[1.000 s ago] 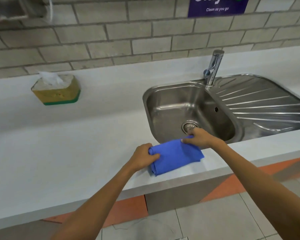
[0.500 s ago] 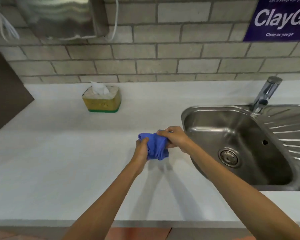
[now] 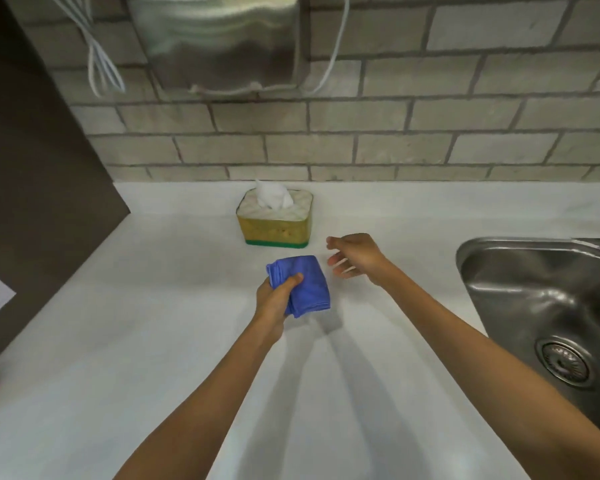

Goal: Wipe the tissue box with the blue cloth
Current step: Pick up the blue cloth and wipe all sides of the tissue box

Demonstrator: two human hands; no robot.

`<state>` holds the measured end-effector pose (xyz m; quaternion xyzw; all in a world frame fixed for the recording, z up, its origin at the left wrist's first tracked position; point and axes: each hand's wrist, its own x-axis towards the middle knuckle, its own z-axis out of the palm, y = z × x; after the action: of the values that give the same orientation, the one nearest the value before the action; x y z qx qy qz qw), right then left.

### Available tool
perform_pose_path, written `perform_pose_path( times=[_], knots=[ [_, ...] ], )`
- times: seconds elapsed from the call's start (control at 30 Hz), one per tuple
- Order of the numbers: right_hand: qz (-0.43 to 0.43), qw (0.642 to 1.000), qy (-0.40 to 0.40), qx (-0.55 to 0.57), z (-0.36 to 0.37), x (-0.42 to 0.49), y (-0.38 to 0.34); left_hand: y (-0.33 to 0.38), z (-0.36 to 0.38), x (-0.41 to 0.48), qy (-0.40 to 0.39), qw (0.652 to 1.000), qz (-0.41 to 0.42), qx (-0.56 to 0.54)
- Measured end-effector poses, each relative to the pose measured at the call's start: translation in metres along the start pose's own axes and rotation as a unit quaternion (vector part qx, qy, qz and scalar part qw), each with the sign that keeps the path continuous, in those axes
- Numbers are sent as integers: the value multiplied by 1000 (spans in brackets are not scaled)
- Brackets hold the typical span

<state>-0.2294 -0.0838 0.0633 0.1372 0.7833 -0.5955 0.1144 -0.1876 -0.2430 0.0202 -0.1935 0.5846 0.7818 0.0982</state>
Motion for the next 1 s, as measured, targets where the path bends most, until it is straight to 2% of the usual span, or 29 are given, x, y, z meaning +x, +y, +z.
perform_pose_path(
  times=[0.17,0.33,0.43,0.63,0.87,1.0],
  knots=[
    [-18,994,66,-80,18,59,11,36,-55,55,106,993,18,-41],
    [-27,989,64,-134,25,110,2,76,-87,112,206,972,85,73],
    [-35,991,22,-130,26,134,-8,92,-95,139,206,961,124,136],
    [-79,971,-38,-220,26,168,-26,104,-92,176,164,943,161,239],
    [-74,949,-87,-295,32,192,-43,106,-83,195,139,937,179,267],
    [-84,942,-78,-314,33,193,-44,102,-85,195,138,930,188,282]
  ],
)
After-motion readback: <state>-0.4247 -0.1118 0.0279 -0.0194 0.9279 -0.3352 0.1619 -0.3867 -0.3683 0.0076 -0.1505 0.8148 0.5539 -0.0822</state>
